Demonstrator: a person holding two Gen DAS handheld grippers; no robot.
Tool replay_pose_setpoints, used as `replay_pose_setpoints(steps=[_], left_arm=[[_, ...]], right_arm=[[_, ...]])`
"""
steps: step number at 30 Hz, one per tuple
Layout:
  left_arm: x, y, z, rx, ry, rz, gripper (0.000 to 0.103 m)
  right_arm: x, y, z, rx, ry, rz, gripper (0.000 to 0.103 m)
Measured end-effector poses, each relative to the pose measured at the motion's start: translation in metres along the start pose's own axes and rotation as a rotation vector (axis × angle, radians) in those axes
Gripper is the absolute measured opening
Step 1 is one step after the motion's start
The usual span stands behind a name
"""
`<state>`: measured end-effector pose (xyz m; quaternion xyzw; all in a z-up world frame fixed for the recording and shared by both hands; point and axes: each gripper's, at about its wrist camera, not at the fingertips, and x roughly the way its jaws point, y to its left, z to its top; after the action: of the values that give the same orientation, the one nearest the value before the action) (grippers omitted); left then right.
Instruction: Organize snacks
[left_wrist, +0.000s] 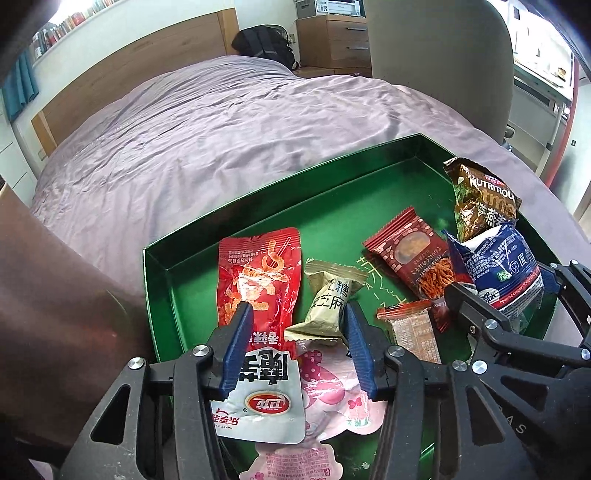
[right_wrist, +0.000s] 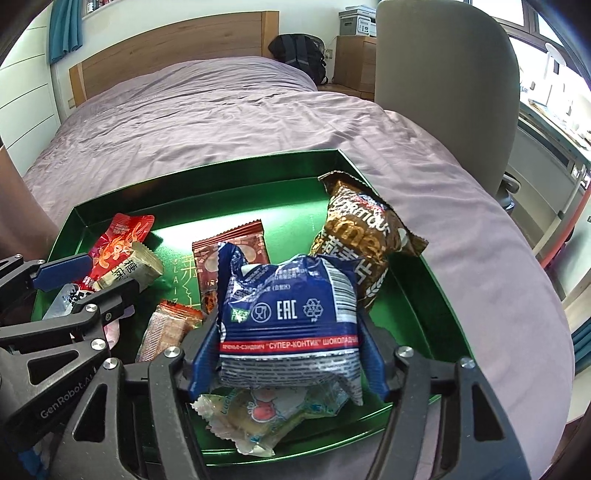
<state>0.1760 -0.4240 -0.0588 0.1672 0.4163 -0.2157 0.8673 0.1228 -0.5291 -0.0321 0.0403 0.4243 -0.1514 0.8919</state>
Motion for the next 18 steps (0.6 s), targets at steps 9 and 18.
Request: replay_pose_setpoints(steps=[9, 18], left_arm=[[-0.014, 0.006, -0.003, -0.024, -0.015, 0.011, 0.051], [-0.060, 0.011, -0.021, -0.045, -0.077, -0.008, 0.055]], right_arm=[[-0.016, 0.001, 0.000, -0.017, -0.003, -0.006, 0.103], [-0.055, 0.006, -0.004, -0.027, -0.033, -0.009, 0.103]])
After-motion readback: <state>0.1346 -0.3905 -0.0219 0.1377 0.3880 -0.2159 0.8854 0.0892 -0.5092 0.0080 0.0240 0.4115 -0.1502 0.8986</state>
